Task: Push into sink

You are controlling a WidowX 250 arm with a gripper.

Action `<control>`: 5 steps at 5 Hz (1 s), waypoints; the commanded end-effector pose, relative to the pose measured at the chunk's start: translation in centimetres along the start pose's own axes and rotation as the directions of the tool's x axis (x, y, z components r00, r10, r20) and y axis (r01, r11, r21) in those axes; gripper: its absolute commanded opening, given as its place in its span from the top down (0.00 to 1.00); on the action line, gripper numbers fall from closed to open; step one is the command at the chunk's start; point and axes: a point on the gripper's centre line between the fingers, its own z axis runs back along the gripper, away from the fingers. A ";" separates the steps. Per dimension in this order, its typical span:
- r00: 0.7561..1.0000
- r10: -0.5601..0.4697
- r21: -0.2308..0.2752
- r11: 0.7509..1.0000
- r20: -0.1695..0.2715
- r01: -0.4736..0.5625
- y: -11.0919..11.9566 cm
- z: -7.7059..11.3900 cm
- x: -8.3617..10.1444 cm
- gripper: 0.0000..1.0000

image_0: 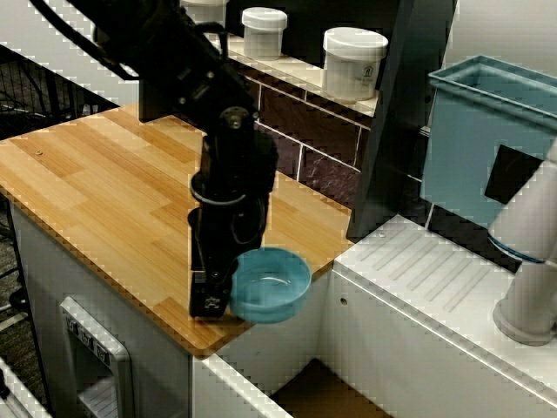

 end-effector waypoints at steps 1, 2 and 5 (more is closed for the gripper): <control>1.000 0.003 -0.039 0.999 0.009 -0.002 0.8 0.5 2.6 0.00; 1.000 -0.003 -0.052 0.999 -0.004 0.002 1.0 0.6 3.7 0.00; 1.000 0.000 -0.061 0.998 0.016 0.001 1.6 2.6 3.1 0.00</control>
